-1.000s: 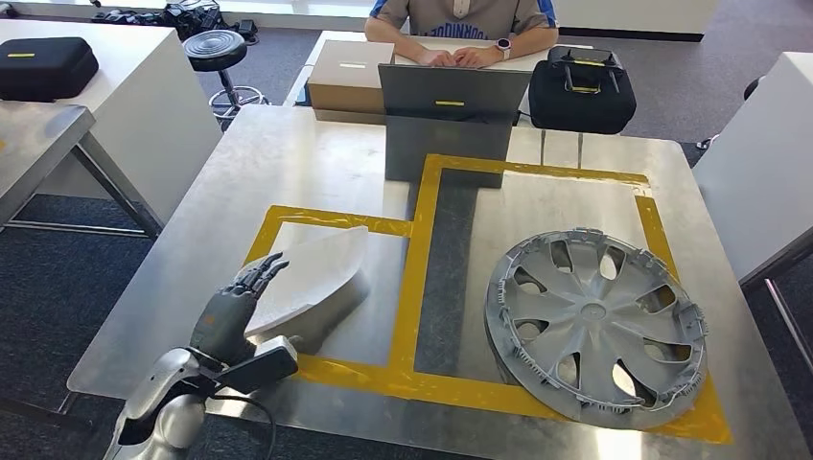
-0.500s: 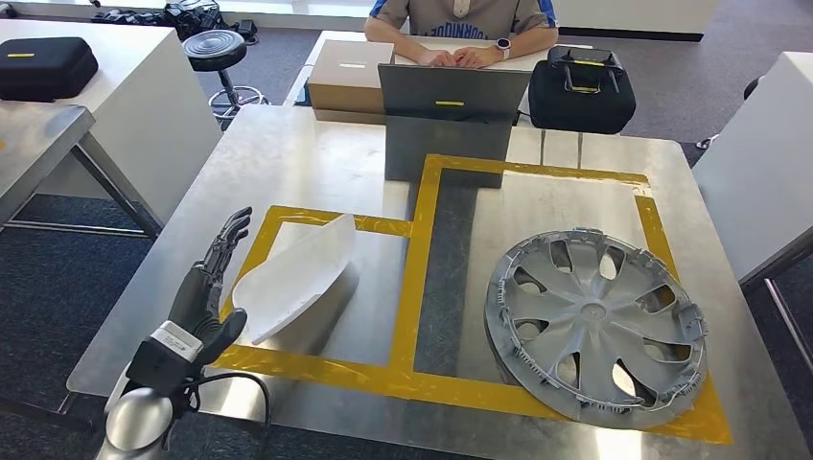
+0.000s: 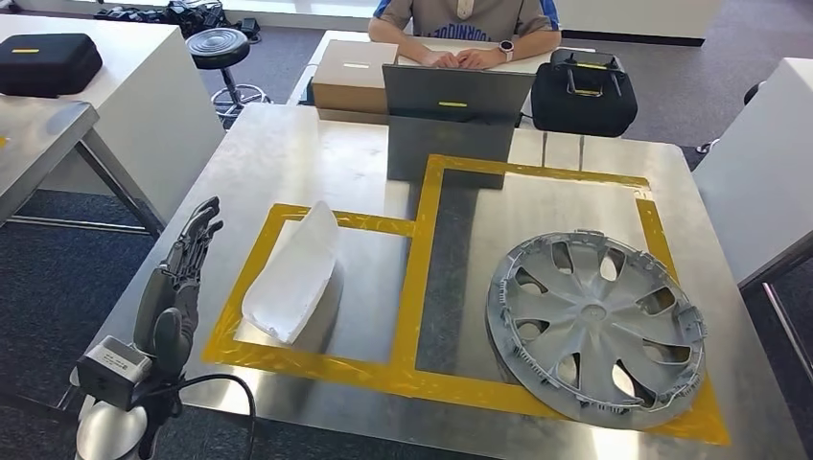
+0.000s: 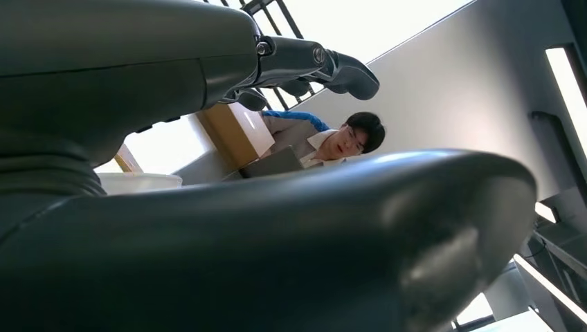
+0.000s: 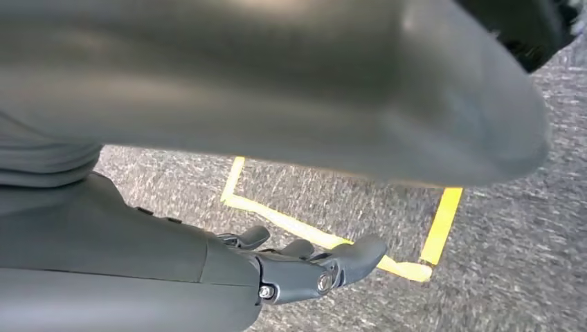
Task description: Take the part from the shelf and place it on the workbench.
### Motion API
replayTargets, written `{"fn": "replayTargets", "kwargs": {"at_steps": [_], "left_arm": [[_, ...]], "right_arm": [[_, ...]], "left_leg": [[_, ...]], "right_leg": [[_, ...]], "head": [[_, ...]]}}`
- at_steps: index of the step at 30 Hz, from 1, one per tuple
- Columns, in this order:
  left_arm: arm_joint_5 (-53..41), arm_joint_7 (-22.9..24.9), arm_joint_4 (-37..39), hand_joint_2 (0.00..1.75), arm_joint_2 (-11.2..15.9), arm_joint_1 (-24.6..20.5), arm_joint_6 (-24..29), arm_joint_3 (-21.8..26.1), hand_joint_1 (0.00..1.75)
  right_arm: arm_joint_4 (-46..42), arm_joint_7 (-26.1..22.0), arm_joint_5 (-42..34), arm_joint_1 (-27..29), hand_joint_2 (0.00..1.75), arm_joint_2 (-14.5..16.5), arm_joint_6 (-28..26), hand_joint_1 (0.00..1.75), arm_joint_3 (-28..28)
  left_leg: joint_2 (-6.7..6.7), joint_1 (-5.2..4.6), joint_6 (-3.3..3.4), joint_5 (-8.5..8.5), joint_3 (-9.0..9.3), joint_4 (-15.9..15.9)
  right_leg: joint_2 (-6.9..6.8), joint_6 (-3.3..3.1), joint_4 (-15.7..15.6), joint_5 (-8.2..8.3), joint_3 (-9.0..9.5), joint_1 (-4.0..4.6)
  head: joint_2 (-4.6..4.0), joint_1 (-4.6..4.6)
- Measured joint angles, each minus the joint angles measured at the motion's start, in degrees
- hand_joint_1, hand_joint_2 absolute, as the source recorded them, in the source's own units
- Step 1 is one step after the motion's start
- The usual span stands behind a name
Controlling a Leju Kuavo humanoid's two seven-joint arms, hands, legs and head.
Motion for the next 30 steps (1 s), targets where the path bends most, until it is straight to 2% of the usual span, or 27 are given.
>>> {"fn": "replayTargets", "kwargs": {"at_steps": [1,2,3,6,7,8,9,11,12,13,14,16,17,18,21,22,23,24,26,27,28,29,30], "left_arm": [[0.10,-0.04,-0.17,0.00,0.01,0.07,0.00,0.02,0.00],[0.17,-0.09,-0.37,0.00,0.03,0.11,0.00,0.03,0.00],[0.29,-0.14,-0.61,0.00,0.05,0.14,0.00,0.04,0.00],[0.73,-0.24,-1.14,0.00,0.11,0.35,0.00,0.06,0.00],[0.81,-0.24,-1.24,0.00,0.13,0.44,0.00,0.07,0.00],[0.88,-0.25,-1.33,0.00,0.16,0.52,0.00,0.08,0.00],[1.02,-0.25,-1.38,0.00,0.21,0.62,0.00,0.09,0.00],[1.33,-0.26,-1.46,0.00,0.32,0.87,0.00,0.09,0.00],[1.48,-0.26,-1.49,0.00,0.39,1.00,0.00,0.09,0.00],[1.60,-0.26,-1.55,0.00,0.43,1.09,0.00,0.09,0.00],[1.71,-0.26,-1.64,0.00,0.45,1.14,0.00,0.09,0.00],[1.87,-0.25,-2.01,0.00,0.46,1.14,0.00,0.09,0.00],[1.91,-0.25,-2.22,0.00,0.47,1.16,0.00,0.09,0.00],[1.95,-0.25,-2.43,0.00,0.49,1.19,0.00,0.08,0.00],[2.07,-0.26,-2.89,0.00,0.53,1.43,0.01,0.07,0.00],[2.10,-0.25,-3.07,0.00,0.53,1.54,0.01,0.07,0.00],[2.15,-0.25,-3.33,0.00,0.53,1.71,0.02,0.07,0.00],[2.19,-0.25,-3.58,0.00,0.53,1.92,0.02,0.08,0.00],[2.29,-0.24,-4.04,0.00,0.55,2.57,0.02,0.12,0.00],[2.33,-0.24,-4.23,0.00,0.56,2.98,0.02,0.19,0.00],[2.36,-0.23,-4.42,0.00,0.57,3.43,0.02,0.28,0.00],[2.38,-0.19,-4.61,0.00,0.57,3.87,0.02,0.41,0.00],[2.38,-0.14,-4.83,0.00,0.57,4.27,0.02,0.58,0.00]], "right_arm": [[-0.10,-0.01,-0.04,0.02,0.00,0.04,0.03,0.00,-0.08],[-0.28,-0.02,-0.10,0.01,0.00,0.09,0.06,0.00,-0.19],[-0.51,-0.04,-0.14,0.00,0.00,0.15,0.14,0.00,-0.31],[-1.54,-0.04,-0.18,0.07,0.00,0.43,0.72,0.00,-0.56],[-1.85,-0.03,-0.19,0.06,0.00,0.52,0.90,0.00,-0.58],[-2.18,-0.03,-0.20,0.06,0.00,0.62,1.04,0.00,-0.62],[-2.57,-0.03,-0.21,0.07,0.00,0.72,1.23,0.00,-0.67],[-3.49,-0.07,-0.19,0.11,0.00,0.98,1.83,0.00,-0.80],[-3.92,-0.09,-0.14,0.12,0.00,1.10,2.18,0.00,-0.87],[-4.27,-0.11,-0.08,0.12,0.00,1.21,2.48,0.00,-0.91],[-4.51,-0.11,-0.01,0.12,0.00,1.26,2.72,0.00,-0.92],[-4.81,-0.13,0.07,0.12,0.00,1.34,2.96,0.00,-0.93],[-4.91,-0.20,0.07,0.13,0.00,1.36,2.95,0.00,-0.93],[-4.98,-0.28,0.08,0.14,0.00,1.38,2.85,0.00,-0.93],[-5.04,-0.56,0.19,0.13,0.00,1.43,2.42,0.00,-0.93],[-5.03,-0.62,0.24,0.15,0.00,1.45,2.26,0.00,-0.94],[-5.03,-0.68,0.32,0.16,0.00,1.46,2.08,0.00,-0.95],[-5.03,-0.72,0.37,0.17,0.00,1.46,1.93,0.00,-0.95],[-5.03,-0.76,0.48,0.16,0.00,1.45,1.78,0.00,-0.95],[-5.03,-0.78,0.51,0.15,0.00,1.44,1.74,0.00,-0.95],[-5.03,-0.79,0.54,0.14,0.00,1.44,1.72,0.00,-0.95],[-5.03,-0.81,0.58,0.15,0.00,1.44,1.70,0.00,-0.95],[-5.03,-0.88,0.61,0.14,0.00,1.44,1.70,0.00,-0.95]], "left_leg": [[-0.08,0.10,-0.48,-0.17,-0.21,0.46],[-0.19,0.12,-1.02,-0.33,-0.42,0.90],[-0.29,0.10,-1.54,-0.37,-0.60,1.18],[-0.42,0.21,-2.86,-0.07,-0.86,1.21],[-0.39,0.28,-3.16,-0.69,-1.15,1.74],[-0.37,0.31,-3.35,-2.14,-1.80,3.29],[-0.34,0.31,-3.47,-4.36,-2.81,6.03],[-0.33,0.27,-3.55,-9.10,-5.25,13.32],[-0.33,0.24,-3.49,-10.40,-5.79,15.88],[-0.33,0.20,-3.35,-10.61,-5.31,16.41],[-0.33,0.14,-3.10,-9.82,-3.64,14.58],[-0.32,-0.11,-2.44,-7.19,1.76,6.38],[-0.32,-0.30,-2.15,-6.10,3.73,2.81],[-0.33,-0.52,-1.88,-5.45,4.74,0.68],[-0.30,-0.92,-0.76,-4.07,4.16,0.06],[-0.19,-0.88,-0.23,-3.47,3.76,-0.04],[-0.08,-0.77,0.24,-2.81,3.23,-0.19],[0.04,-0.67,0.60,-2.14,2.54,-0.29],[0.15,-0.81,0.96,-0.93,0.93,-0.22],[0.19,-0.92,1.01,-0.30,0.11,-0.15],[0.21,-1.02,1.03,0.33,-0.73,-0.03],[0.22,-1.11,0.99,0.90,-1.55,0.13],[0.22,-1.19,0.92,1.40,-2.29,0.33]], "right_leg": [[0.09,0.13,-3.61,1.52,1.85,-0.06],[0.23,-0.10,-6.26,2.52,3.16,-0.09],[0.36,-0.51,-7.48,2.88,3.68,0.02],[0.44,-2.25,-7.55,3.42,3.02,0.28],[0.37,-2.75,-7.64,3.75,2.72,0.24],[0.28,-3.18,-7.73,4.12,2.35,0.18],[0.21,-3.50,-7.76,4.49,1.92,0.19],[0.14,-3.79,-7.72,5.23,0.85,0.42],[0.11,-3.83,-7.67,5.63,0.29,0.57],[0.10,-3.82,-7.62,6.03,-0.26,0.70],[0.10,-3.76,-7.59,6.45,-0.77,0.80],[0.12,-3.43,-7.57,7.33,-1.49,0.92],[0.13,-3.14,-7.60,7.75,-1.67,0.98],[0.14,-2.79,-7.68,8.18,-1.74,0.99],[0.16,-1.51,-8.37,9.51,-1.73,0.80],[0.19,-1.18,-8.16,9.08,-1.96,0.74],[0.21,-0.93,-7.07,7.63,-2.47,0.68],[0.23,-0.75,-4.82,5.17,-3.29,0.64],[0.24,-0.43,2.37,-0.57,-5.22,0.68],[0.24,-0.34,5.62,-2.16,-5.66,0.73],[0.24,-0.36,7.43,-2.42,-5.31,0.77],[0.24,-0.49,7.26,-1.54,-3.96,0.84],[0.24,-0.73,5.01,-0.09,-1.57,0.95]], "head": [[0.00,0.07],[0.00,0.10],[0.00,0.10],[0.00,-0.11],[0.00,-0.24],[0.00,-0.47],[0.00,-0.75],[0.00,-1.31],[0.00,-1.46],[0.00,-1.56],[0.00,-1.63],[0.00,-1.75],[0.00,-1.77],[0.00,-1.80],[0.00,-1.79],[0.00,-1.74],[0.00,-1.60],[0.00,-1.40],[0.00,-0.93],[0.00,-0.78],[0.00,-0.68],[0.00,-0.61],[0.00,-0.53]]}}
